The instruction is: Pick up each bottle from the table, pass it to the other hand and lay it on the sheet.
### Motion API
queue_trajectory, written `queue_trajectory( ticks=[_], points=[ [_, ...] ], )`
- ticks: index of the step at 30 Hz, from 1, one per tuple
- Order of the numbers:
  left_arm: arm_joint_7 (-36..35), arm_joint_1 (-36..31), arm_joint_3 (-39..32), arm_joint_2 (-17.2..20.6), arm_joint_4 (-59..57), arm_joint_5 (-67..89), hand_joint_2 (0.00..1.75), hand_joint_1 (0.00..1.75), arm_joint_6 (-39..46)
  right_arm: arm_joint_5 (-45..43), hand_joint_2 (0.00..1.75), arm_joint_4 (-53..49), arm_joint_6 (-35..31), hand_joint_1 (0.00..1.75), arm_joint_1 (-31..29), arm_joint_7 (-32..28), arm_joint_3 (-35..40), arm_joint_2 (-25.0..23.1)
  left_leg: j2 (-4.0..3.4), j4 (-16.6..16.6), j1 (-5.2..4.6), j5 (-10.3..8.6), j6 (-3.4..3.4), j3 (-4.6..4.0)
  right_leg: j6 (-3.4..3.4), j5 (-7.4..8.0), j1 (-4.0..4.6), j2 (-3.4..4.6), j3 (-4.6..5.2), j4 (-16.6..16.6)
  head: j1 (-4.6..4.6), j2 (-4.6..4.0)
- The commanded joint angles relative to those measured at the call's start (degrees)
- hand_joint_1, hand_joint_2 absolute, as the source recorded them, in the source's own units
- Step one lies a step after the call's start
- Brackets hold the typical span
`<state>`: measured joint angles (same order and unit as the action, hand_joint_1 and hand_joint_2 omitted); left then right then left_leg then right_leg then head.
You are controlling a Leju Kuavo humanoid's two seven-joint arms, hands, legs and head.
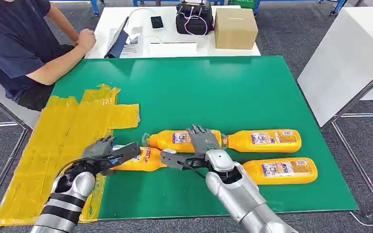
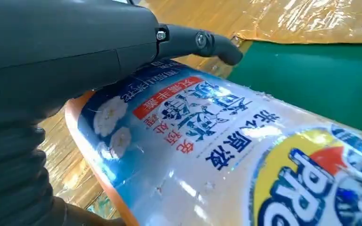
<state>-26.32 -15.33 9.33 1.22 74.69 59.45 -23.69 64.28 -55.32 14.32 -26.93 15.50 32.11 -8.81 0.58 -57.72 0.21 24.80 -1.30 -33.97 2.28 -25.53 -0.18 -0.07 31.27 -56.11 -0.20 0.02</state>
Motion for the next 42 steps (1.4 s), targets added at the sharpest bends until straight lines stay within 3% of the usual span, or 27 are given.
queue_trajectory(
  ticks=[1, 6, 10, 12, 17, 18, 19, 24, 34, 37, 38, 42],
  points=[
    [-1.1, -0.9, 4.9, 1.4, 0.6, -2.1, 1.75, 0.0, 0.4, 0.9, 1.75, 8.7, 0.3, 0.0, -3.7, 0.0, -0.2, 2.5, 0.07, 0.0, 0.03, -0.01, 0.03, 0.03, -0.01, -0.01, 0.03, -0.1, -0.1, 0.0, -0.02, 0.0],
    [-0.7, -0.9, 5.4, 1.6, 1.1, -2.5, 1.75, 0.0, 0.8, 1.7, 1.75, 9.1, 0.7, 0.0, -3.7, 0.7, -0.4, 2.4, 0.0, 0.0, 0.02, 0.0, 0.03, 0.03, -0.01, 0.0, 0.02, -0.03, -0.07, 0.0, 0.0, 0.0],
    [0.7, 0.4, 7.0, -0.6, 7.8, -6.3, 1.75, 0.0, 1.8, 3.4, 1.75, 12.4, 1.0, 0.0, -2.0, 2.0, -3.0, 4.9, 0.19, 0.0, 0.04, -0.03, 0.02, -0.01, 0.0, -0.01, 0.04, -0.21, -0.09, 0.1, 0.0, 0.0],
    [3.5, 2.2, 7.1, -2.5, 12.4, -14.6, 1.75, 0.0, 0.4, 6.6, 1.75, 14.5, 0.3, 0.0, -0.6, 3.4, -3.5, 6.7, 0.35, 0.0, 0.09, -0.03, 0.01, 0.05, 0.01, -0.04, 0.09, -0.39, -0.25, 0.2, -0.02, 0.0],
    [7.9, 4.9, 10.4, -2.6, 19.4, -32.5, 1.75, 0.0, 4.3, 10.3, 1.75, 20.0, 2.8, 0.0, 0.3, 0.9, -6.8, 7.8, 0.19, 0.0, 0.02, 0.0, -0.01, 0.2, 0.02, -0.01, 0.01, -0.25, -0.33, 0.2, 0.02, 0.0],
    [7.2, 5.7, 9.8, -3.3, 18.8, -36.1, 0.0, 0.0, 3.4, 9.6, 1.75, 21.2, 4.5, 1.57, 1.0, 0.0, -7.2, 7.6, 0.21, 0.0, 0.03, -0.02, -0.01, 0.25, 0.02, 0.01, 0.02, -0.3, -0.4, 0.3, 0.0, 0.0],
    [10.8, 6.4, 10.0, -3.5, 18.9, -38.5, 0.0, 0.0, 6.1, 9.3, 1.75, 22.9, 3.4, 1.75, 2.1, -1.1, -7.3, 7.5, 0.16, 0.0, -0.01, -0.01, -0.02, 0.29, 0.0, 0.02, -0.01, -0.25, -0.38, 0.2, -0.02, 0.0],
    [13.8, 9.2, 5.2, -9.2, 26.2, -42.7, 0.0, 0.0, 14.0, 9.2, 1.75, 23.2, 0.9, 1.75, 3.8, -1.7, -7.5, 6.8, 0.2, 0.1, 0.04, 0.15, -0.05, 0.96, -0.11, -0.06, 0.04, -0.25, -0.47, 0.4, -0.04, 0.0],
    [16.9, 12.5, 1.1, -7.7, 27.6, -53.7, 0.0, 0.0, 18.0, 7.2, 1.75, 6.7, -9.3, 1.75, 7.0, -2.3, -11.4, 5.2, 0.04, 0.1, -0.02, 0.07, -0.11, 1.18, -0.11, 0.01, -0.01, -0.07, -0.66, 0.4, 0.02, 0.0],
    [16.9, 12.5, 1.1, -7.7, 27.6, -53.7, 0.0, 0.0, 18.0, 7.2, 1.75, 6.7, -9.3, 1.75, 7.0, -2.3, -11.4, 5.2, 0.06, 0.1, 0.0, 0.06, -0.08, 1.11, -0.11, 0.02, 0.01, -0.12, -0.65, 0.4, 0.0, 0.0],
    [16.9, 12.5, 1.1, -7.7, 27.6, -53.7, 0.0, 0.0, 18.0, 7.2, 1.75, 6.7, -9.3, 1.75, 7.0, -2.3, -11.4, 5.2, 0.07, 0.1, -0.04, 0.1, -0.14, 1.16, -0.04, -0.03, -0.03, -0.11, -1.07, 0.3, 0.0, 0.0],
    [16.9, 12.5, 1.2, -7.7, 27.6, -53.7, 0.0, 0.0, 17.9, 7.2, 1.75, 6.8, -9.3, 1.75, 7.1, -2.3, -11.4, 5.2, 0.03, 0.1, 0.01, -0.02, -0.09, 0.81, -0.01, 0.04, 0.02, -0.11, -0.9, 0.3, 0.0, 0.0]
  ],
)
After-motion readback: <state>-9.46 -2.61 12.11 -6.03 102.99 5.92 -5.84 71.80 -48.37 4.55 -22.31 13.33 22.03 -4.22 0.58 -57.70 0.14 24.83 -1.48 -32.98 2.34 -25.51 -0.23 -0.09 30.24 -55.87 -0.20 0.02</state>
